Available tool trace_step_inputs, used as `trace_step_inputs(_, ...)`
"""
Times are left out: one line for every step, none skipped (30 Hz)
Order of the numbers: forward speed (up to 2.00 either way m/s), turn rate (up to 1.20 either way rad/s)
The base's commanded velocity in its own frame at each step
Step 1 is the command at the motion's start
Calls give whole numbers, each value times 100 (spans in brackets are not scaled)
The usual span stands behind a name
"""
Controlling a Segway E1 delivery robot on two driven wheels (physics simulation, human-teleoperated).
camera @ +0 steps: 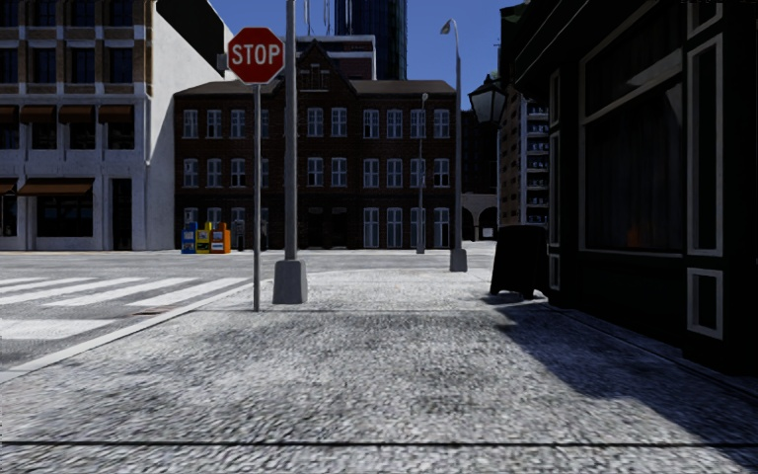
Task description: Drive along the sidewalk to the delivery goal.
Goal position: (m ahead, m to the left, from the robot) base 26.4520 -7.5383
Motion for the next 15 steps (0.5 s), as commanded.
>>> trace_step_inputs(200, 0)
trace_step_inputs(200, 0)
trace_step_inputs(200, 0)
trace_step_inputs(200, 0)
trace_step_inputs(200, 0)
trace_step_inputs(200, 0)
trace_step_inputs(200, 0)
trace_step_inputs(200, 0)
trace_step_inputs(200, 0)
trace_step_inputs(200, 0)
trace_step_inputs(200, 0)
trace_step_inputs(200, 0)
trace_step_inputs(200, 0)
trace_step_inputs(200, 0)
trace_step_inputs(200, 0)
